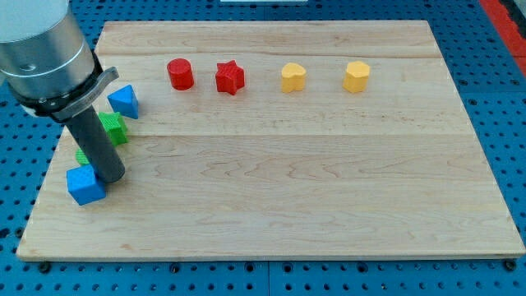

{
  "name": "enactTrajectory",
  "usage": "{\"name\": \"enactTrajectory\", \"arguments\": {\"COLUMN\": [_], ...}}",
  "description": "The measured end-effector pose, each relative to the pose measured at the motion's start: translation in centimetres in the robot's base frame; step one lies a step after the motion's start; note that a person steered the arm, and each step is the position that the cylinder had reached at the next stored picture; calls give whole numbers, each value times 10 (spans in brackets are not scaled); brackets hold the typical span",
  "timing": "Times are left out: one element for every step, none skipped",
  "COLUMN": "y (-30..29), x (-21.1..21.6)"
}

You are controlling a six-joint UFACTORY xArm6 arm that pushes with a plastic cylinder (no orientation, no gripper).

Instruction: Form a triangle with the red blocks green blocks and the blue blocks

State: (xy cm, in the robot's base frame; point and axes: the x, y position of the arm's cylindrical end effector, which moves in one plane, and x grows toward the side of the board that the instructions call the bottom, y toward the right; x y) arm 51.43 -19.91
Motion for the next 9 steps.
{"name": "enactTrajectory", "arguments": {"y": [0, 0, 12, 14, -53, -91, -52, 16, 56], "x": [3, 3, 27, 64, 70, 31, 18, 28, 37]}}
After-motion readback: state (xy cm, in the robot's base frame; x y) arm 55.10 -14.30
